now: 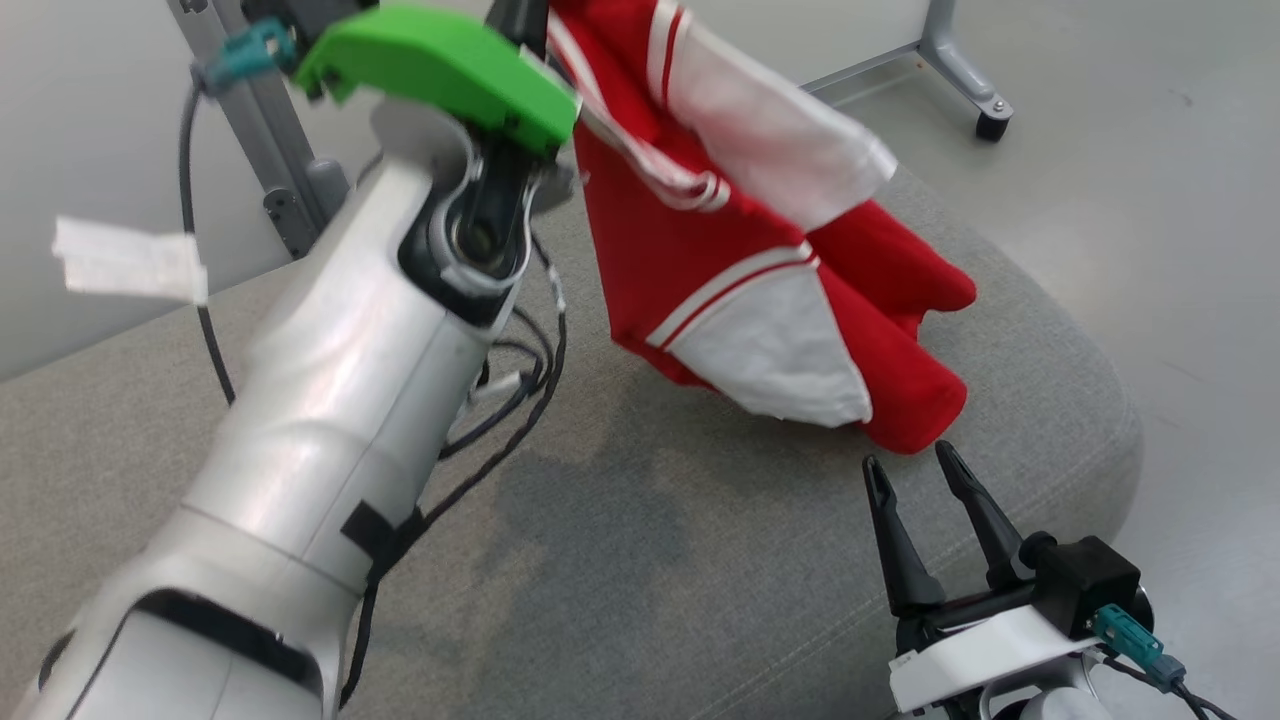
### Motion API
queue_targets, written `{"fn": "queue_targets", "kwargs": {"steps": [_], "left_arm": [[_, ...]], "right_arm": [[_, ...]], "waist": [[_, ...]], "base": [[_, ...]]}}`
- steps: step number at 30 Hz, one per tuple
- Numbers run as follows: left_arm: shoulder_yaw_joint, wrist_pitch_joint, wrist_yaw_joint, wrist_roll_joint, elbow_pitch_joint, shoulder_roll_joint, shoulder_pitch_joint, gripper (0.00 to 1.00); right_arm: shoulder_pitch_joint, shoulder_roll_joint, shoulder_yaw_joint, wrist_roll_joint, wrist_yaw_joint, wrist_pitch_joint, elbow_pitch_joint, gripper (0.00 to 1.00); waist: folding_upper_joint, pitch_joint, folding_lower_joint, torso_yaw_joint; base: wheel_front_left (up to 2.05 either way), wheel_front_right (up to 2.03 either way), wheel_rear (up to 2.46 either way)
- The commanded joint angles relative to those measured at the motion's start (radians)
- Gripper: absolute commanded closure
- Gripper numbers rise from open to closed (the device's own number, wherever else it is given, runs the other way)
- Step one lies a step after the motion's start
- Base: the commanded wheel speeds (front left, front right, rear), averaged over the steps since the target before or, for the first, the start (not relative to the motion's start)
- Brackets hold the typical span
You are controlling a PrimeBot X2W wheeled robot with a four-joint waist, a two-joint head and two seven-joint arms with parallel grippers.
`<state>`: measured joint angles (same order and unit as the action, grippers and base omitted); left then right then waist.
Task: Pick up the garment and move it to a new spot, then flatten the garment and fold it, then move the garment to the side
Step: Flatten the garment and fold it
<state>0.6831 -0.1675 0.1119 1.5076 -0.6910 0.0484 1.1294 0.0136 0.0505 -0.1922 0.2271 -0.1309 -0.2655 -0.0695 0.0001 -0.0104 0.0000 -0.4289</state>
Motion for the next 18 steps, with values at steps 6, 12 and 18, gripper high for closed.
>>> {"fn": "queue_targets", "kwargs": {"steps": [6, 12, 18], "left_arm": [[-0.009, -0.034, -0.056, 0.032, -0.107, 0.091, -0.256, 1.0], [-0.098, -0.078, -0.106, 0.081, -0.173, 0.184, -0.402, 1.0], [-0.154, -0.089, -0.131, 0.098, -0.212, 0.232, -0.436, 1.0]], "right_arm": [[0.022, 0.0, 0.023, -0.014, 0.0, 0.0, 0.007, 0.0], [0.024, 0.0, 0.031, -0.032, 0.0, 0.0, 0.01, 0.0], [0.008, 0.0, 0.021, -0.04, 0.0, 0.0, 0.011, 0.0]], "waist": [[-0.0001, -0.029, 0.0, 0.054], [-0.0001, -0.04, 0.0, 0.118], [-0.0001, -0.045, 0.0, 0.165]], "base": [[0.0, 0.0, 0.0], [0.0, 0.0, 0.0], [0.0, 0.0, 0.0]]}}
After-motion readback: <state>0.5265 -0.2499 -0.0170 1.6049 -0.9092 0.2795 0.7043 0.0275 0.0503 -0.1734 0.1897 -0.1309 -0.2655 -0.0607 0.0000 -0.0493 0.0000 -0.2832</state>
